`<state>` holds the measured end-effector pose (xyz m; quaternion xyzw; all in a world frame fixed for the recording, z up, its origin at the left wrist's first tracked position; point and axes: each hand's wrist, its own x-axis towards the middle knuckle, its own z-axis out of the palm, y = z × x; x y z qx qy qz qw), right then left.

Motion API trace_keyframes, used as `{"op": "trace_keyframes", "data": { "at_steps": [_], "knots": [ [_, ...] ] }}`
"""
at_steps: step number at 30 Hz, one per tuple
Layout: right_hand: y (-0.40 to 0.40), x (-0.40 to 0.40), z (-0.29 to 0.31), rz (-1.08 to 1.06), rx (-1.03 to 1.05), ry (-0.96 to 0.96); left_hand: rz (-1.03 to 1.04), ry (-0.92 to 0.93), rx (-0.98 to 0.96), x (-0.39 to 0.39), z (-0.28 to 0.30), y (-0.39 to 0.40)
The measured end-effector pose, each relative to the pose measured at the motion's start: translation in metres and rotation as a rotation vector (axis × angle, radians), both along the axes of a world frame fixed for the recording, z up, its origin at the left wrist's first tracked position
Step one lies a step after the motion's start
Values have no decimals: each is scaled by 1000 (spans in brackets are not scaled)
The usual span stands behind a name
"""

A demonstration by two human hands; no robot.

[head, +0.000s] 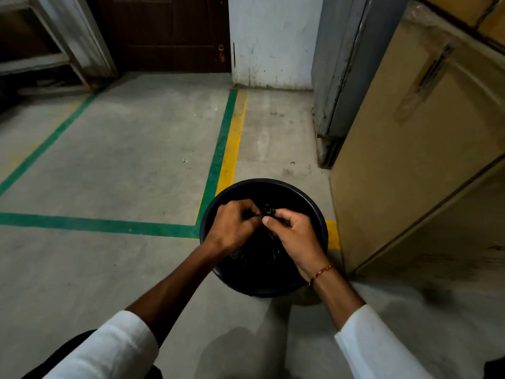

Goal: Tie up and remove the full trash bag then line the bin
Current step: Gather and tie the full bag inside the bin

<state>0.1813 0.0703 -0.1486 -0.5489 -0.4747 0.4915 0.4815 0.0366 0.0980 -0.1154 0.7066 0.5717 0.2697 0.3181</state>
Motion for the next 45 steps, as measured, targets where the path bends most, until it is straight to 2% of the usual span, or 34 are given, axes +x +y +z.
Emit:
{"op": "trace_keyframes", "data": {
  "at_steps": [4,7,10,13,15,20,23,25,29,31,38,42,45],
  "knots": [
    [1,0,6,53,-101,7,59,6,83,5,1,-4],
    [4,3,9,112,-153,-71,8,3,66,2,1,-1],
    [10,8,12,177,-89,-297,-75,35,36,-3,4,2],
    [13,10,12,238,98,-601,-95,86,36,-6,7,6],
    [13,10,10,225,198,-669,-94,111,50,-5,9,7],
    [1,7,0,5,238,-482,-49,158,76,-2,4,5],
    [-4,2,-6,-66,290,-502,-51,137,82,0,0,4],
    [-2,0,-6,-72,206,-453,-50,105,87,0,-1,3],
    [1,-2,5,-9,-145,-70,-86,45,108,-2,-1,3],
    [1,1,11,-18,-204,-3,-115,14,107,-2,0,2],
    [1,-5,7,-166,-82,-11,-4,-3,140,4,-7,-1],
    [-1,-7,4,-184,-74,207,-20,21,114,5,-6,-1],
    [-1,-8,7,-147,-53,286,-12,27,72,4,-3,-1]
  ]
}}
